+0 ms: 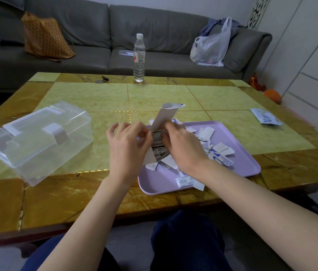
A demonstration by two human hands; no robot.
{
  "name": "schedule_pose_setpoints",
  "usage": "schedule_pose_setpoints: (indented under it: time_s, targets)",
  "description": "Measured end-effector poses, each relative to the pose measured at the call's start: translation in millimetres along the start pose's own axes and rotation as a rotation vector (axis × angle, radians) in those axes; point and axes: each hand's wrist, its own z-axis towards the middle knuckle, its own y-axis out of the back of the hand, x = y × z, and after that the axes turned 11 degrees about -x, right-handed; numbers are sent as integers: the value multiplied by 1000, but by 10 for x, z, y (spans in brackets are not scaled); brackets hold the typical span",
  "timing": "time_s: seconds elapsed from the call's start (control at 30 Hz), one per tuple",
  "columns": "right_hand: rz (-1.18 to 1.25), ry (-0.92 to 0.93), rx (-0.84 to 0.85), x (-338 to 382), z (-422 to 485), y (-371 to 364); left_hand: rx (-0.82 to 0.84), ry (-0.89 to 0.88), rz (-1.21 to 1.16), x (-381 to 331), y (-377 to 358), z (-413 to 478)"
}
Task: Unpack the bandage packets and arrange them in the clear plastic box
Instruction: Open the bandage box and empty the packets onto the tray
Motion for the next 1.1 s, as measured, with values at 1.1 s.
schedule_pose_setpoints:
  time_s: [1.1]
  targets:
    - [-176,-392,-143,-1252,192,164,-37,172,-15,-159,-482,146]
